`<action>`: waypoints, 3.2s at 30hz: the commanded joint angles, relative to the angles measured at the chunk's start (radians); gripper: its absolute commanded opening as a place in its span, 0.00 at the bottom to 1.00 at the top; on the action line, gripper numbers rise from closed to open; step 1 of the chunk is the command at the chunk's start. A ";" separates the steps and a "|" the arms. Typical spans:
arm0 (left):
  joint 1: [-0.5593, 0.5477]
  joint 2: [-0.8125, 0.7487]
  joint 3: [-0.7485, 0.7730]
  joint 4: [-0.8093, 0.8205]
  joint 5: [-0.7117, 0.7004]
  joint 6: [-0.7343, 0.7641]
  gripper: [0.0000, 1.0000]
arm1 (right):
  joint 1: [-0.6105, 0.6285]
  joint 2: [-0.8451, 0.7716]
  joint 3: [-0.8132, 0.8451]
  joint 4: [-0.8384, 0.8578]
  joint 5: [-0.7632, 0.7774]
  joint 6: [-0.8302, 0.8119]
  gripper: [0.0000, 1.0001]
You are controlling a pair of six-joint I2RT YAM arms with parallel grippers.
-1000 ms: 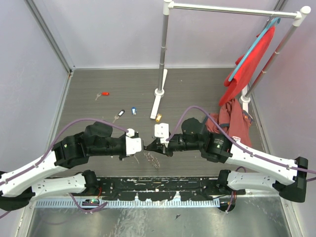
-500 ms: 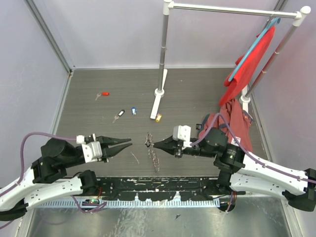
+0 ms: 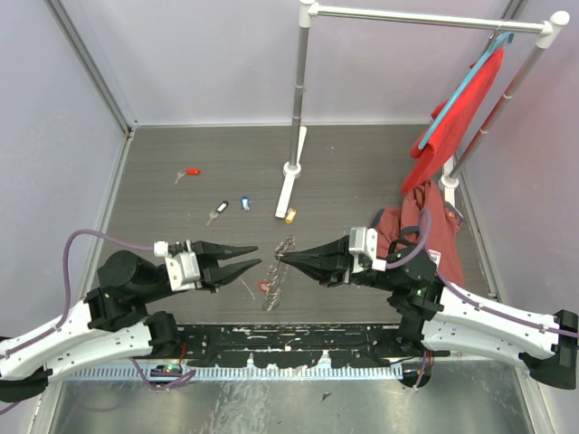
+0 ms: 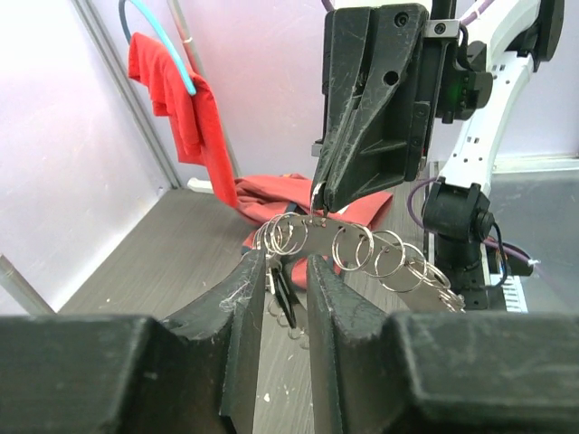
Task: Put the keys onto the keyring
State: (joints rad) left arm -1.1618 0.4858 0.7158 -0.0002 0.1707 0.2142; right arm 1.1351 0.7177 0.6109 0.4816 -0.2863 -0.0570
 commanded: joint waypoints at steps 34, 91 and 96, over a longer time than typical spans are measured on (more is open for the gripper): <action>-0.001 0.126 -0.104 0.431 0.123 -0.140 0.34 | 0.002 -0.011 0.056 0.181 -0.094 0.009 0.01; -0.001 0.132 -0.072 0.373 0.170 -0.097 0.00 | 0.002 0.019 0.096 0.039 -0.105 -0.034 0.01; -0.001 0.104 -0.016 0.164 0.162 0.044 0.00 | 0.002 0.001 0.160 -0.116 -0.127 -0.090 0.24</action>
State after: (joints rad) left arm -1.1618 0.6086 0.6323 0.3286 0.3428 0.1310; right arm 1.1351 0.7292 0.6758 0.4488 -0.3882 -0.0898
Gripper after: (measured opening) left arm 0.008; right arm 0.152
